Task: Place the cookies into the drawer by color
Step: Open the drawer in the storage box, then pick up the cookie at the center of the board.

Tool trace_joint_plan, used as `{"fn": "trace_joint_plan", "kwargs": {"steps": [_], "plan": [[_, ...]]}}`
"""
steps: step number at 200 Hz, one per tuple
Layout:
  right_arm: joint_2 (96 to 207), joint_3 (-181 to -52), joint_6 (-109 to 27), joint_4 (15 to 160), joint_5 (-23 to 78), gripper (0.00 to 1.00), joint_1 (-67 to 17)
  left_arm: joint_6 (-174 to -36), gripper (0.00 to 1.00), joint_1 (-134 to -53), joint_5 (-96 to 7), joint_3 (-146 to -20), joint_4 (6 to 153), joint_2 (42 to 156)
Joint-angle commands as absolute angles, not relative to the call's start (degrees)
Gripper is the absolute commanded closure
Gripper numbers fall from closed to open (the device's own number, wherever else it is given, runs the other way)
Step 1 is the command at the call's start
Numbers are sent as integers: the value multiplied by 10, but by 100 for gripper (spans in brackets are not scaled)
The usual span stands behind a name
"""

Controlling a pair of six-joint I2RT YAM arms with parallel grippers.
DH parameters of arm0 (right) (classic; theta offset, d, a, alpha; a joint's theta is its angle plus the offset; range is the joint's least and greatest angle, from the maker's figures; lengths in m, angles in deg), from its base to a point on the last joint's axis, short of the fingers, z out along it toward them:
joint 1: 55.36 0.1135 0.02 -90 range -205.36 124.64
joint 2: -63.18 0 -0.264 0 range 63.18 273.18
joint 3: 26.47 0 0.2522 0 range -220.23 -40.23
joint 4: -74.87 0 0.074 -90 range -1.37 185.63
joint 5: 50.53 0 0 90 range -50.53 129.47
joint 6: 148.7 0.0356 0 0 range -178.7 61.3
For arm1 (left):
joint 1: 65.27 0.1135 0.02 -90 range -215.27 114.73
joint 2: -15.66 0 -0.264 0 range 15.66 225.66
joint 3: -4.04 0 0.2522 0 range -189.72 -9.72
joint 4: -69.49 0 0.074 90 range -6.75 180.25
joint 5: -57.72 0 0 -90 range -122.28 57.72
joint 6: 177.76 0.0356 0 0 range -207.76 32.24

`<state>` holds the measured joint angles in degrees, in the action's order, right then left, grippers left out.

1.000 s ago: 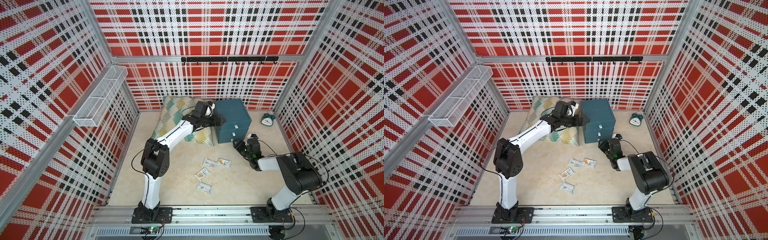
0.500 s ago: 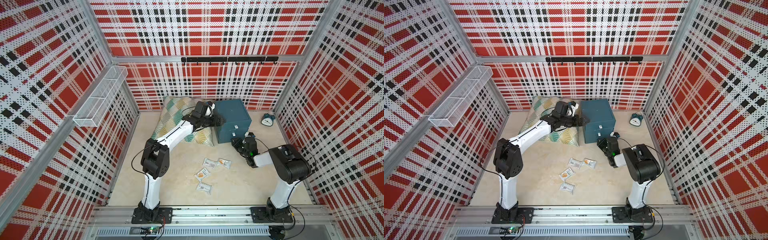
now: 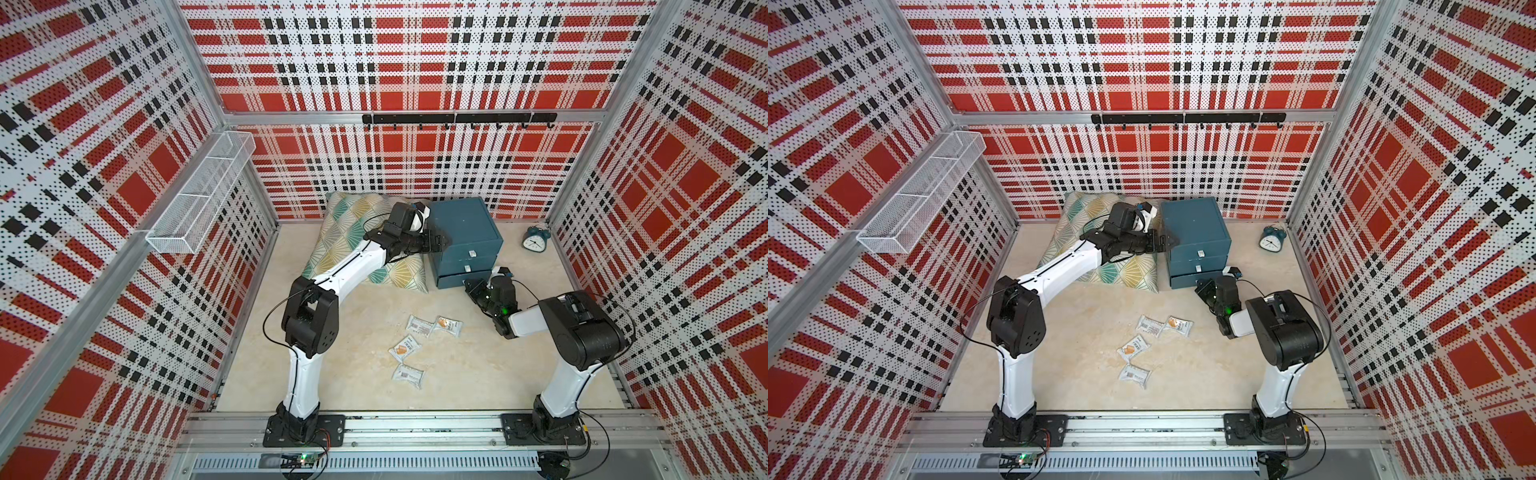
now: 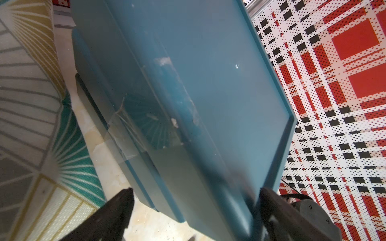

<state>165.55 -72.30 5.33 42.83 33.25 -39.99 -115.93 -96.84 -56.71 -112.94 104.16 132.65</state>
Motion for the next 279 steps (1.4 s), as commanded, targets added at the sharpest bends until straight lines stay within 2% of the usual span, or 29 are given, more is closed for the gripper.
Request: {"fn": "trace_joint_plan", "kwargs": {"steps": [1,65,140,144,152,159,194,240,249,279], "plan": [[1618,-692,47,442,359,100,-390,-1149,1,-969,-572,-1117,1059,1311],[1520,-602,26,514,411,100,-356,-1150,1,-968,-567,-1115,1058,1306],[1353,-516,18,616,453,99,-323,-1150,1,-968,-560,-1112,1056,1301],[1346,-513,17,619,454,93,-323,-1149,1,-969,-560,-1112,1056,1300],[1331,-512,10,629,453,73,-323,-1150,1,-968,-559,-1111,1055,1296],[1318,-515,0,641,450,61,-323,-1151,1,-969,-558,-1110,1053,1293],[1221,-544,-51,759,438,43,-322,-1156,1,-970,-552,-1091,1032,1258],[1031,-583,-105,952,411,4,-323,-1164,1,-983,-531,-1075,1017,1203],[995,-594,-115,992,412,0,-323,-1164,1,-991,-525,-1072,1016,1195],[894,-633,-127,1102,412,0,-325,-1159,1,-1032,-475,-1056,1008,1167]]}}
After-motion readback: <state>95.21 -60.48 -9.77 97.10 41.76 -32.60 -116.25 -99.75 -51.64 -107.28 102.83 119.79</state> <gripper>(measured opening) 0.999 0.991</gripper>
